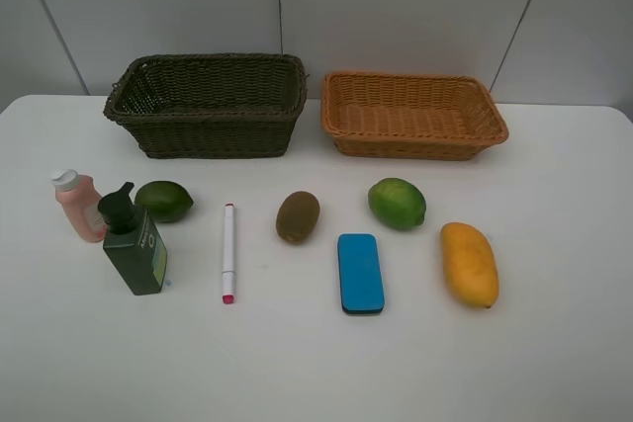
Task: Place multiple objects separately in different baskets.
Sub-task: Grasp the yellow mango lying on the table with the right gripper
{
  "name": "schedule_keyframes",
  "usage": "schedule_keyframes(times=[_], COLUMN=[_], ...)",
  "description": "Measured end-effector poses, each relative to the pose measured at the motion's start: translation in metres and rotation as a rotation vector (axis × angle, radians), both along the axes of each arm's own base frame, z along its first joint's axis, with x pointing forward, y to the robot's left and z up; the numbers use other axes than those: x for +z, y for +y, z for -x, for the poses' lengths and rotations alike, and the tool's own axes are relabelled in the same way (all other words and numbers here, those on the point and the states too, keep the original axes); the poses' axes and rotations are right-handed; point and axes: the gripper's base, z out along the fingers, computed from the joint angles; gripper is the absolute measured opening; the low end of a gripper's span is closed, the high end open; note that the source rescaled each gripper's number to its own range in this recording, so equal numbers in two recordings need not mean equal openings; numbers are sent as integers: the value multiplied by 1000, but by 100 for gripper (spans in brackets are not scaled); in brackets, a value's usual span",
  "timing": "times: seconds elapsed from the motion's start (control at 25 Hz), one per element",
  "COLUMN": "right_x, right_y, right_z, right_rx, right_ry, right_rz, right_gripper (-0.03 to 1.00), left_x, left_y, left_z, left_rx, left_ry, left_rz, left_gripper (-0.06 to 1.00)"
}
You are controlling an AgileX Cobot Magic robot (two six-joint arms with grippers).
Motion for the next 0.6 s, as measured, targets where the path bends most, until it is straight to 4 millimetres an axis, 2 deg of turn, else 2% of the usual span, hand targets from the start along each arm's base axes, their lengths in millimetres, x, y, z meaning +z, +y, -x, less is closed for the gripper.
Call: schedule_keyframes(times=[0.2, 0.36, 0.6], right_x=[2, -6, -32], right_y=[2, 5, 14], right_z=[-45, -80, -123], right_rx=[2, 5, 49], right_ry=[124, 231, 359], right_rz=[-8, -29, -99], right_gripper=[99, 99, 99], left_x=[0, 0, 0], left_y=[0, 0, 0], left_z=[0, 0, 0], left_rx=[0, 0, 0], left_ry=[0, 0, 0], left_rz=[0, 0, 0], left_gripper=[100, 100, 100])
